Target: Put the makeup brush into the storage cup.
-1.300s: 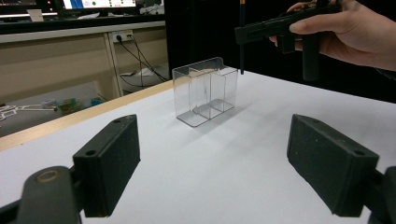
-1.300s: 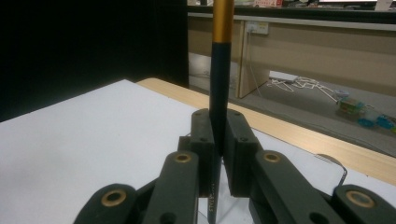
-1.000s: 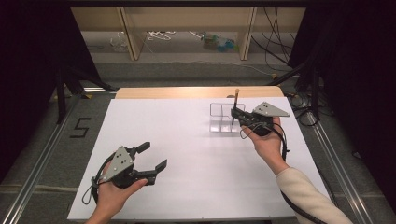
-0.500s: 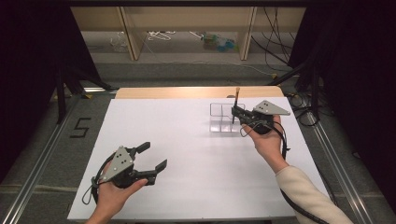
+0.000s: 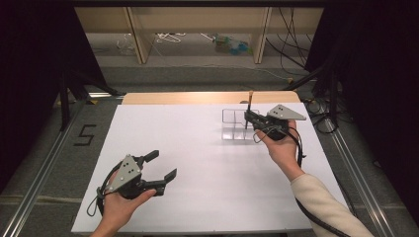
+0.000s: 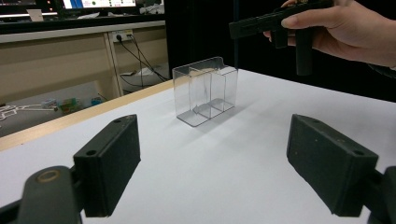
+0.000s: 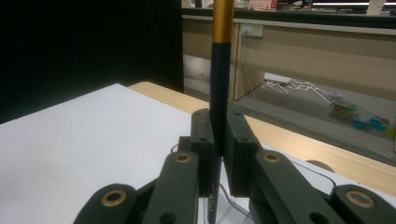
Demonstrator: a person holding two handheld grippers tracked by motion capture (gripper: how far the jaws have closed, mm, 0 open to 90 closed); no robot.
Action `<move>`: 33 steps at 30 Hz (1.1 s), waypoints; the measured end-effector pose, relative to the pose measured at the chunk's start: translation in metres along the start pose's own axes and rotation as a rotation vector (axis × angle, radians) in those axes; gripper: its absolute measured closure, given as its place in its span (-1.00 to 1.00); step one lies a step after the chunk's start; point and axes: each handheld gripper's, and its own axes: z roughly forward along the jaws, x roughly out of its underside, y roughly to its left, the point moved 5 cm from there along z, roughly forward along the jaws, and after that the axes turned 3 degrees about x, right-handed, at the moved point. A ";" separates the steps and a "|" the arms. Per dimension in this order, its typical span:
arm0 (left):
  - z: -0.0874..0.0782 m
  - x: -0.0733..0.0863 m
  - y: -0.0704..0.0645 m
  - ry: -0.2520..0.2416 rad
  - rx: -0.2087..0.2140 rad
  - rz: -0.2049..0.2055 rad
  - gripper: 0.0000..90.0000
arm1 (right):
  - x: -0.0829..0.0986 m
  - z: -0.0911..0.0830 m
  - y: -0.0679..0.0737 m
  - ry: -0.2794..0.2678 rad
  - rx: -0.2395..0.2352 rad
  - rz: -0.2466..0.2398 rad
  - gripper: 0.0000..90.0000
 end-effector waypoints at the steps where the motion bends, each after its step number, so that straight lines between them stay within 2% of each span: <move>1: 0.000 0.000 0.000 0.000 -0.001 0.000 -0.62 | 0.000 0.000 0.000 -0.003 -0.001 0.000 0.87; 9: 0.000 0.000 0.000 0.000 -0.001 0.000 -0.62 | 0.000 0.001 0.000 0.015 -0.006 0.011 0.87; 11: 0.000 0.000 0.000 0.000 0.000 0.001 -0.62 | -0.001 0.002 -0.001 -0.001 -0.007 -0.005 0.87; 15: 0.000 0.000 0.000 0.001 -0.001 0.002 -0.62 | -0.002 0.004 -0.002 -0.007 -0.002 -0.004 0.87; 16: 0.000 0.000 -0.001 -0.001 -0.001 -0.012 -0.62 | -0.002 0.004 -0.002 -0.006 -0.002 -0.003 0.87; 18: 0.000 0.000 0.000 0.000 0.000 0.002 -0.62 | -0.002 0.003 -0.001 0.008 -0.003 0.015 0.87; 21: 0.000 0.000 0.000 0.000 -0.001 -0.005 -0.62 | -0.003 0.005 -0.002 -0.005 -0.001 -0.003 0.87; 25: 0.000 0.000 -0.001 -0.001 -0.002 -0.012 -0.62 | -0.003 0.005 -0.003 -0.007 0.007 0.003 0.87; 26: 0.000 0.000 -0.001 -0.002 -0.003 -0.015 -0.62 | -0.003 0.005 -0.002 -0.002 0.000 0.016 0.87; 27: 0.000 0.000 0.000 -0.001 -0.001 0.002 -0.62 | -0.003 0.005 -0.001 0.009 -0.002 0.035 0.87; 31: 0.000 0.000 0.000 0.000 0.000 0.001 -0.62 | -0.004 0.006 -0.003 0.007 0.003 0.019 0.87; 33: 0.000 0.000 0.000 -0.001 -0.001 0.000 -0.62 | -0.004 0.006 -0.002 0.016 0.000 0.028 0.87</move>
